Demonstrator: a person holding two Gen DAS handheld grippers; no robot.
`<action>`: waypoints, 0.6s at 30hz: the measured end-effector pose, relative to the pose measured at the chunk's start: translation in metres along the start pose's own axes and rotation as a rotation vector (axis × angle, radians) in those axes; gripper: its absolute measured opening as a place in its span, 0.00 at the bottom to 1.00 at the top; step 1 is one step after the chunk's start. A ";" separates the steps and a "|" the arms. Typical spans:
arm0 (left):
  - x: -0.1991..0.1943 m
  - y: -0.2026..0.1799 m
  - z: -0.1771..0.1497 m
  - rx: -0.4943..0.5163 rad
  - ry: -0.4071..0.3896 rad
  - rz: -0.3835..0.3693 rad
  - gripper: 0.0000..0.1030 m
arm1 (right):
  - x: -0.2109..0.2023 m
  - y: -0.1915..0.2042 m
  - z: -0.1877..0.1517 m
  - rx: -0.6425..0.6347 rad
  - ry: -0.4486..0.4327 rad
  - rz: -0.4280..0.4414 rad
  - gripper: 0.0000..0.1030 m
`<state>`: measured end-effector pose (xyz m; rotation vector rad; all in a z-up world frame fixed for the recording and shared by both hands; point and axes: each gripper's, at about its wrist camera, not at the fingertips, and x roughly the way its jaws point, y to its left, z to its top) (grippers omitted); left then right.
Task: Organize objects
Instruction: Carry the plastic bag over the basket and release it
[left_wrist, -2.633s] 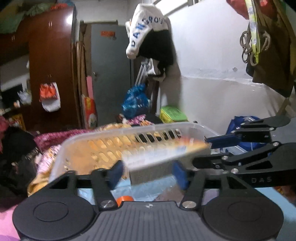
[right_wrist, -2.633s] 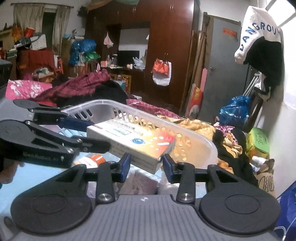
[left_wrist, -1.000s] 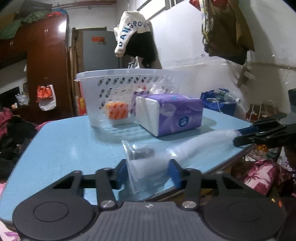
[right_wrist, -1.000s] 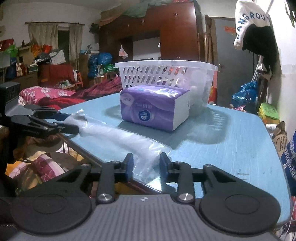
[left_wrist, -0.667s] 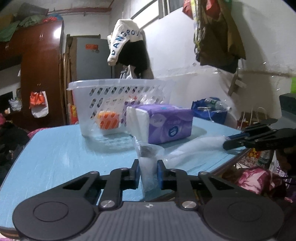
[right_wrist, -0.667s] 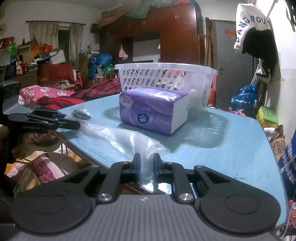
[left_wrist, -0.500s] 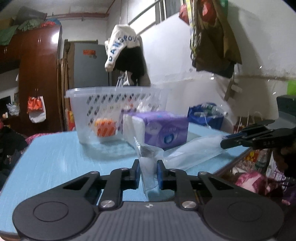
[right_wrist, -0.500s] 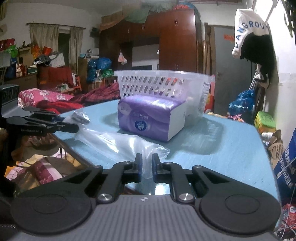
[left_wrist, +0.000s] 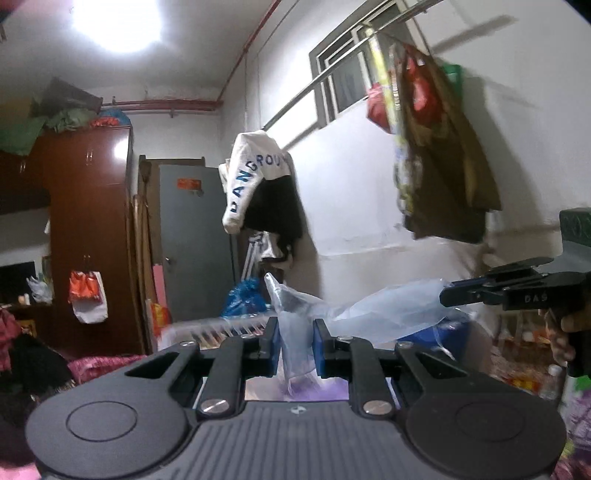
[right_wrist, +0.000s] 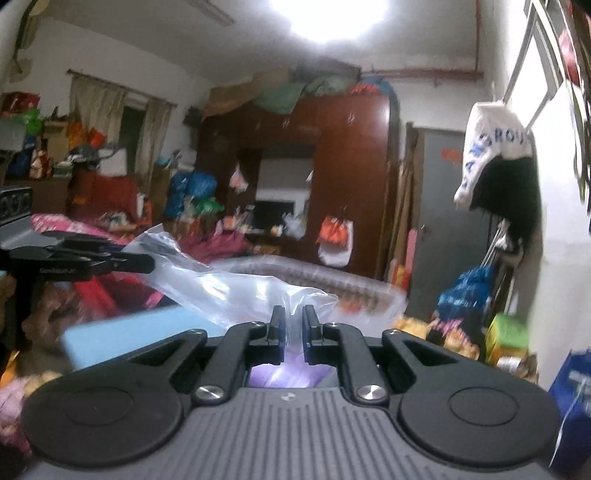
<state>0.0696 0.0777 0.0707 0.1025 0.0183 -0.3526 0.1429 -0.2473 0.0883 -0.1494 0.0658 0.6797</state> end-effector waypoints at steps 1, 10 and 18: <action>0.014 0.006 0.008 -0.015 0.007 0.015 0.21 | 0.013 -0.006 0.007 0.011 0.004 -0.009 0.10; 0.144 0.053 0.021 -0.104 0.256 0.123 0.21 | 0.148 -0.051 0.020 0.077 0.230 -0.099 0.10; 0.171 0.069 0.006 -0.098 0.386 0.206 0.56 | 0.173 -0.056 0.013 0.106 0.341 -0.111 0.31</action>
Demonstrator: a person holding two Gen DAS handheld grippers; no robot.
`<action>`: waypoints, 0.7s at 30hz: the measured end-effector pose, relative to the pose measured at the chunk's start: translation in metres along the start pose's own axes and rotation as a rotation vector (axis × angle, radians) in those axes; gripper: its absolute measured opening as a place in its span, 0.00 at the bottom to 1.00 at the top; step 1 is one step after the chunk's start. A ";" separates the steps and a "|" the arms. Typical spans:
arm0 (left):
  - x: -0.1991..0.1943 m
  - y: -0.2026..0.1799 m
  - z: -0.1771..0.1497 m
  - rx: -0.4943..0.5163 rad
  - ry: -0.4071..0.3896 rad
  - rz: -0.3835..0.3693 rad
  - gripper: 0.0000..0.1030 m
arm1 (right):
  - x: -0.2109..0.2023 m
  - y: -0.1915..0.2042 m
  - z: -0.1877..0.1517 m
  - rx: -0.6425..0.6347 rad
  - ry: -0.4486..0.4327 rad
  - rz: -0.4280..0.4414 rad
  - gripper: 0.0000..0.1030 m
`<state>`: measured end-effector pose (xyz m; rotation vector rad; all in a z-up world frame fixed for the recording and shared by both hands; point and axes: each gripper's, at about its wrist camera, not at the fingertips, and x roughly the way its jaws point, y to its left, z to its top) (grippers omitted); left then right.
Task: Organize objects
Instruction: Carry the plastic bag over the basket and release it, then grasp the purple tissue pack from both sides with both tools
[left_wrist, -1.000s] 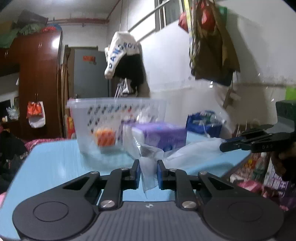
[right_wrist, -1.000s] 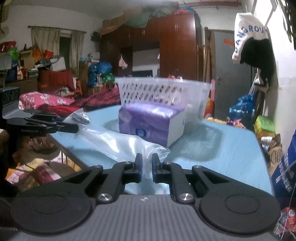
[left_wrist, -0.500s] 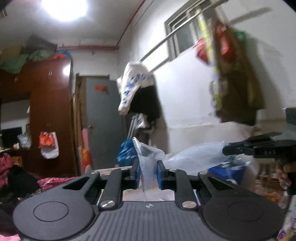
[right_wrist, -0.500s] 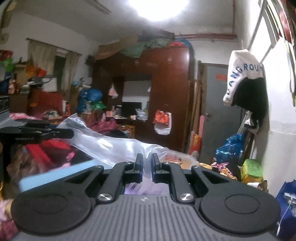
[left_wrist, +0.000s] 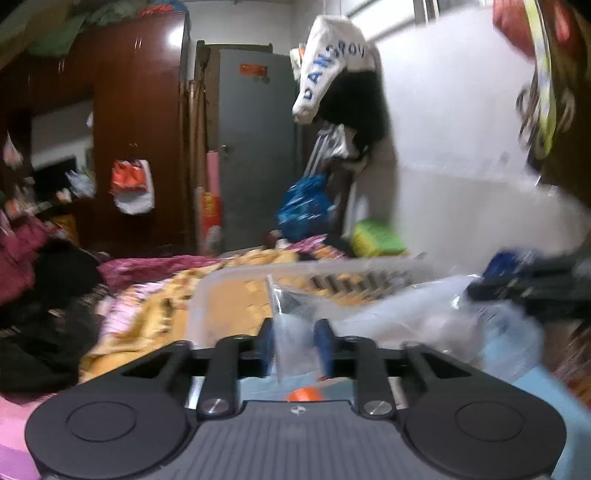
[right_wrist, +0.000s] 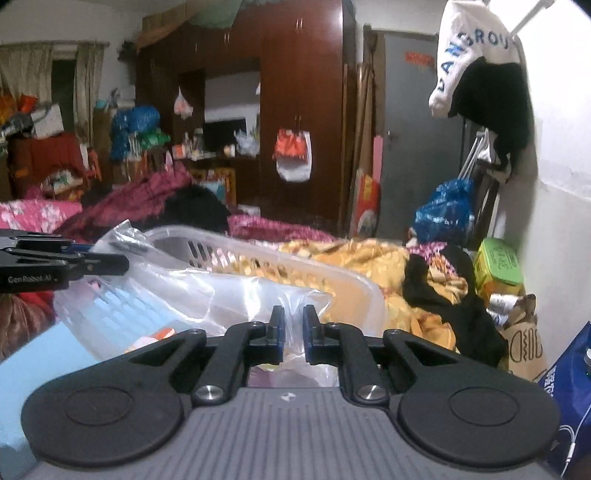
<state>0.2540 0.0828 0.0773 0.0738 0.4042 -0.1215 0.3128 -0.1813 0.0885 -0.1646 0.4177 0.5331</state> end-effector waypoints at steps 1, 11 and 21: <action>-0.002 -0.003 -0.002 0.027 -0.015 0.036 0.68 | -0.008 0.003 -0.003 -0.003 -0.023 -0.018 0.41; -0.106 -0.009 -0.041 0.006 -0.195 -0.075 0.89 | -0.111 -0.016 -0.061 0.083 -0.156 0.018 1.00; -0.108 -0.043 -0.114 0.059 -0.076 -0.163 0.89 | -0.123 -0.032 -0.140 0.214 -0.070 0.149 1.00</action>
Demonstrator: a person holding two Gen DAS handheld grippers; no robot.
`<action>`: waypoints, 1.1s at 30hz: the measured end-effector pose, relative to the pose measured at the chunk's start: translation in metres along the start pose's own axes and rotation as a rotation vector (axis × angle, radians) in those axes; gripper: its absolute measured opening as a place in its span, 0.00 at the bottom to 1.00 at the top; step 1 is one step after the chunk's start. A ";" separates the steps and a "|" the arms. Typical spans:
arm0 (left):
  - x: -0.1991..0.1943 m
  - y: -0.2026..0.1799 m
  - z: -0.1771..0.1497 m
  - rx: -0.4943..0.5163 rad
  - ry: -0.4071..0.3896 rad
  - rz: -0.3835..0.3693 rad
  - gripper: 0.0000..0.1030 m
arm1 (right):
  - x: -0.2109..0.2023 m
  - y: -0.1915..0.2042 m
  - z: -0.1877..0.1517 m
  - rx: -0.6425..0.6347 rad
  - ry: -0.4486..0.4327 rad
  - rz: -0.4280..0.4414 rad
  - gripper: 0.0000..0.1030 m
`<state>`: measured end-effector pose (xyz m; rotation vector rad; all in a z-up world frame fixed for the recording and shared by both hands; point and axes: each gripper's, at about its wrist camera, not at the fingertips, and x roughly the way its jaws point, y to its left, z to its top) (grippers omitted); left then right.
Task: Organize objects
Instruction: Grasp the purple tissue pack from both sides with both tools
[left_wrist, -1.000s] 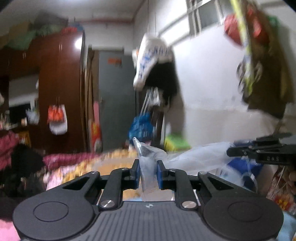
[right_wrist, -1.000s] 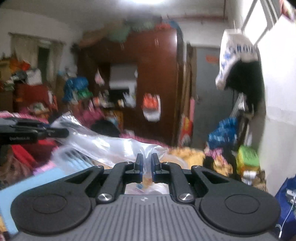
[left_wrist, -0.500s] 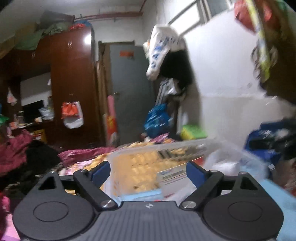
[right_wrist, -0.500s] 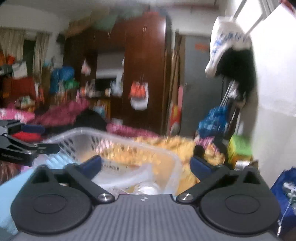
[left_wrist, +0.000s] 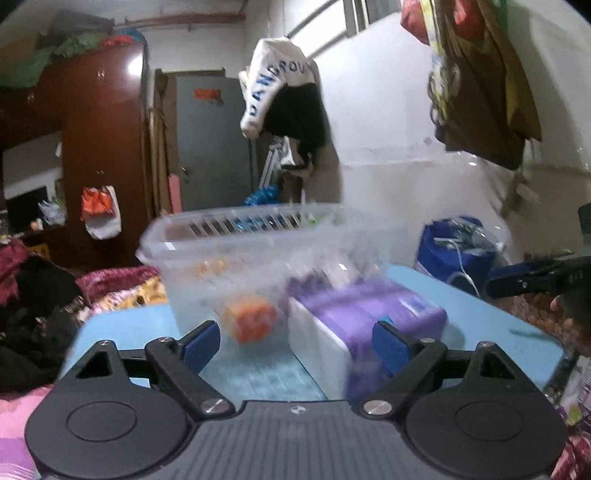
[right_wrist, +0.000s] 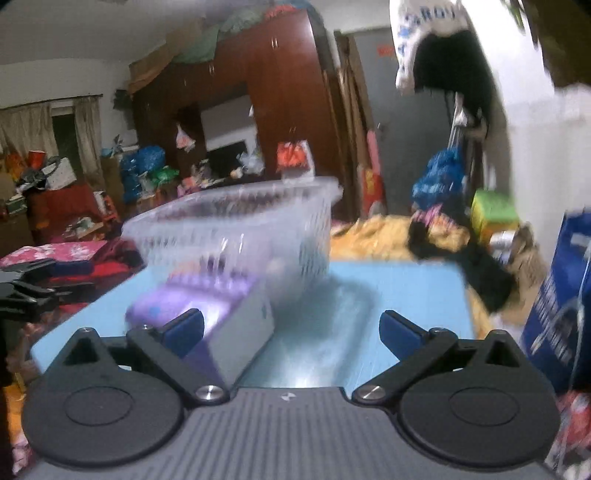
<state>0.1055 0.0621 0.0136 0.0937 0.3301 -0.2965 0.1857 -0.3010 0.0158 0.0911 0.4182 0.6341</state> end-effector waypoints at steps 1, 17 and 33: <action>0.002 0.000 -0.003 0.000 0.006 -0.009 0.89 | -0.001 -0.002 -0.006 0.010 -0.012 0.010 1.00; 0.020 -0.011 -0.029 -0.026 -0.011 -0.077 0.87 | 0.031 0.046 -0.022 -0.151 -0.035 0.098 0.81; 0.033 -0.018 -0.029 -0.014 0.003 -0.109 0.78 | 0.040 0.055 -0.028 -0.183 0.003 0.090 0.66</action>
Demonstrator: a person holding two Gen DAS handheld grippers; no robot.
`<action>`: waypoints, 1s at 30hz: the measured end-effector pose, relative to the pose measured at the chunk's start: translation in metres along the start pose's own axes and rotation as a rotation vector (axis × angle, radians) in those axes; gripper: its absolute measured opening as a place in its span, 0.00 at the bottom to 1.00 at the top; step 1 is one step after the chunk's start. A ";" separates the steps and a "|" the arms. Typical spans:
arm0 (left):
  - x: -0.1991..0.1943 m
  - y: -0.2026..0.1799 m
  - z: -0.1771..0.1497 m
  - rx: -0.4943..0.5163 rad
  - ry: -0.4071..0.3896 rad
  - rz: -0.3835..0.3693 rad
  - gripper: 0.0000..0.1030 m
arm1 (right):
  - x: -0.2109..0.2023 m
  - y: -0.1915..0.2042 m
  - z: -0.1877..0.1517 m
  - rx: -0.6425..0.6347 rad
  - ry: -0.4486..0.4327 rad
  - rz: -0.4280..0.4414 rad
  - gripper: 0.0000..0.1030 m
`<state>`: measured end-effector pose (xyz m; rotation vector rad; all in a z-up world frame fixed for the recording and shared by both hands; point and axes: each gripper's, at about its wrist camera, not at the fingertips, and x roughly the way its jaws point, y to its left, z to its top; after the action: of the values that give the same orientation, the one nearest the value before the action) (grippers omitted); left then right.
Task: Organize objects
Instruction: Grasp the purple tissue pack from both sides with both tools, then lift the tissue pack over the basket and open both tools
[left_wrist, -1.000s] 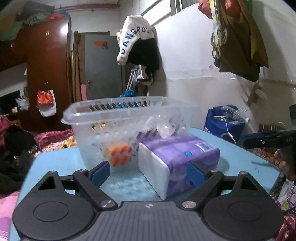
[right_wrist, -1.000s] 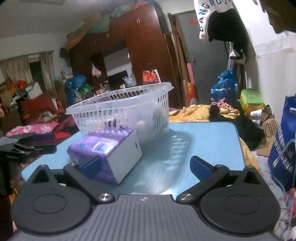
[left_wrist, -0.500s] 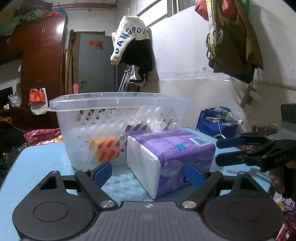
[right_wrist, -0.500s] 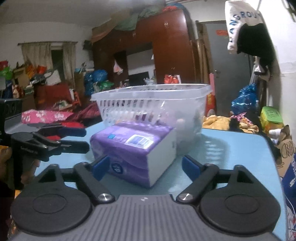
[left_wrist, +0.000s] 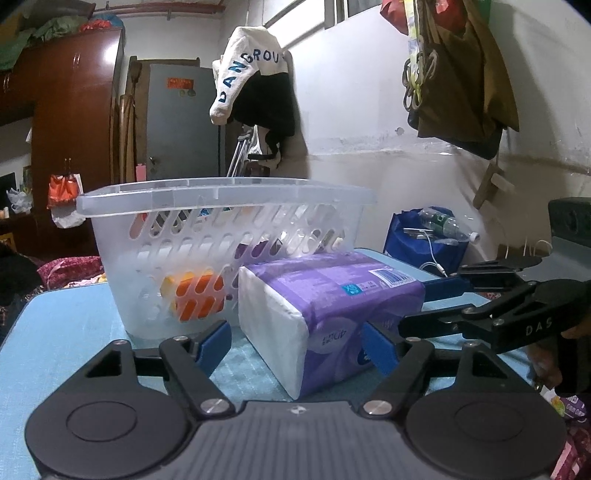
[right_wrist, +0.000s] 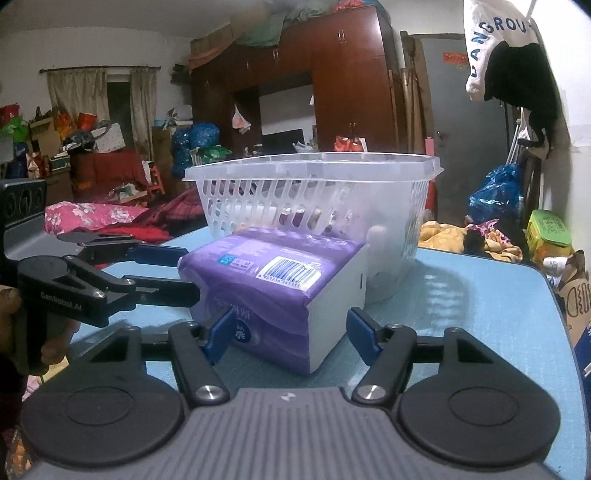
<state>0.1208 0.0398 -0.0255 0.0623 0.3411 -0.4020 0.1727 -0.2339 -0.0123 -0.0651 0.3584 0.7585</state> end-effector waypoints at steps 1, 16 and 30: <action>0.000 0.000 0.000 -0.001 0.001 -0.003 0.78 | 0.000 0.001 0.000 -0.002 0.002 -0.002 0.66; 0.008 -0.004 0.001 0.017 0.028 -0.027 0.76 | 0.002 -0.002 0.002 0.030 0.010 0.012 0.64; -0.008 -0.013 -0.006 0.037 -0.037 -0.003 0.49 | -0.002 0.022 -0.001 -0.025 -0.036 -0.030 0.43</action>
<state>0.1064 0.0315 -0.0282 0.0905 0.2969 -0.4117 0.1564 -0.2197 -0.0108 -0.0802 0.3133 0.7340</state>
